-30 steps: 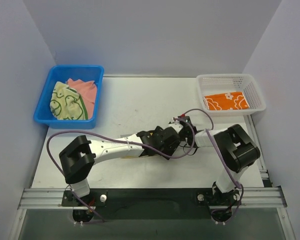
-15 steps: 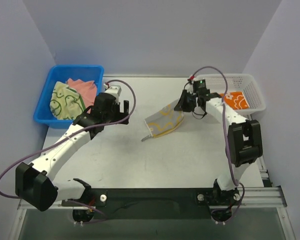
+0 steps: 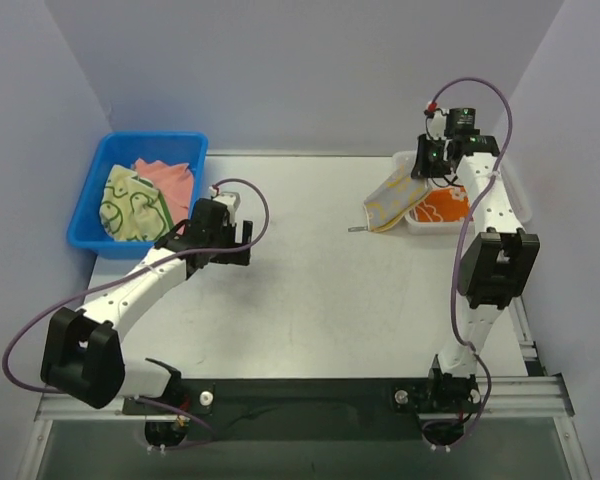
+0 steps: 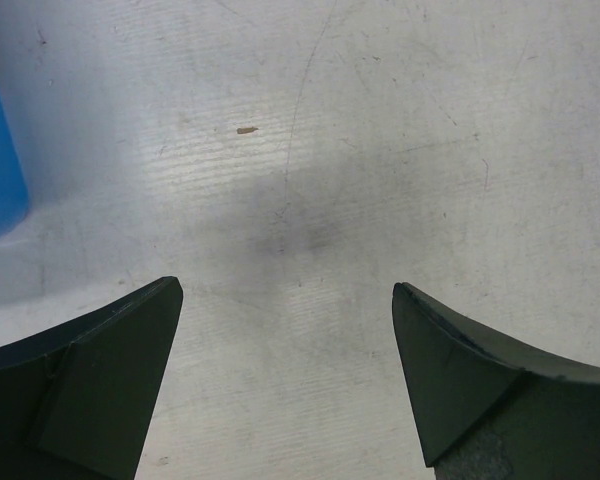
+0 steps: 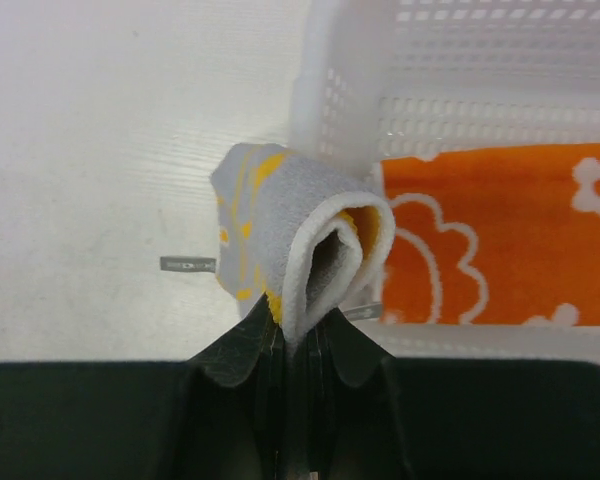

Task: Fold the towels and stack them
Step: Neatly place the folded towel into the bin

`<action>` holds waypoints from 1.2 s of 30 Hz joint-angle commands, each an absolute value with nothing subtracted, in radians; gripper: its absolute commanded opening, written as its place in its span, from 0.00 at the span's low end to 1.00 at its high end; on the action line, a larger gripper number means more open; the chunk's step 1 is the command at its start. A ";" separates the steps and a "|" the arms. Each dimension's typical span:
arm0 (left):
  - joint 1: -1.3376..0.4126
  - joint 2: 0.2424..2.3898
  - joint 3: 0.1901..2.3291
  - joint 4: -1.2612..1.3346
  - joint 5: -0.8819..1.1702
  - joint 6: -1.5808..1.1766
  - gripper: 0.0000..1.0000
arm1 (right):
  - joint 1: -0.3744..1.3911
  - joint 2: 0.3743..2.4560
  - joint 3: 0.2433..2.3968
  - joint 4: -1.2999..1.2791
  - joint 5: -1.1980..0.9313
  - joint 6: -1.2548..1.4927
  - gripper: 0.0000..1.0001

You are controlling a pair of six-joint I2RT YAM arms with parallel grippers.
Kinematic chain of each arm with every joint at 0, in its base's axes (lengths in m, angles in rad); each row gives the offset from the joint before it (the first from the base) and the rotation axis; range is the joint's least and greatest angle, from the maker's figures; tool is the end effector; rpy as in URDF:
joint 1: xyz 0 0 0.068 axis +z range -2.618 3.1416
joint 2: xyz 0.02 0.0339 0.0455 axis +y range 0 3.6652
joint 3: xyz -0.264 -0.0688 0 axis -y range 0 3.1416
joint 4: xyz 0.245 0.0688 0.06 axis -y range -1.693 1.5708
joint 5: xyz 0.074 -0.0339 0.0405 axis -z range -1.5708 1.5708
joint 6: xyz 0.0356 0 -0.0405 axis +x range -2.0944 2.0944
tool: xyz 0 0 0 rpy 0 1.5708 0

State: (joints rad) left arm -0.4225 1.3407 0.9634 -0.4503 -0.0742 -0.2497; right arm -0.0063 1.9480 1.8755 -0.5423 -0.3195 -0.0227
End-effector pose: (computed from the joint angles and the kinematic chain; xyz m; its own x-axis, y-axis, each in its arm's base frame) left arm 0.2599 -0.1139 0.2554 -0.7405 0.0627 -0.6691 0.1859 0.9759 -0.1143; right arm 0.4541 0.0083 0.3389 -0.5710 -0.0180 -0.8208 -0.2636 0.9508 0.1626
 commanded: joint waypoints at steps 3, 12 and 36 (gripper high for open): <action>-0.416 1.390 0.980 -0.394 -0.129 -0.230 0.97 | -0.084 2.017 1.974 -0.653 -0.285 -0.192 0.00; -0.416 1.466 0.988 -0.387 -0.144 -0.227 0.97 | -0.155 2.088 2.037 -0.652 -0.215 -0.259 0.00; -0.416 1.528 0.992 -0.382 -0.143 -0.219 0.97 | -0.201 2.217 2.063 -0.546 0.069 -0.368 0.00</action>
State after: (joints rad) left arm -0.4217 1.5223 0.9634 -0.4202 -0.1349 -0.2276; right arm -0.1886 2.2154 2.0483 -0.5713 0.0051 -0.3405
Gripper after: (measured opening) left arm 0.973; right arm 0.093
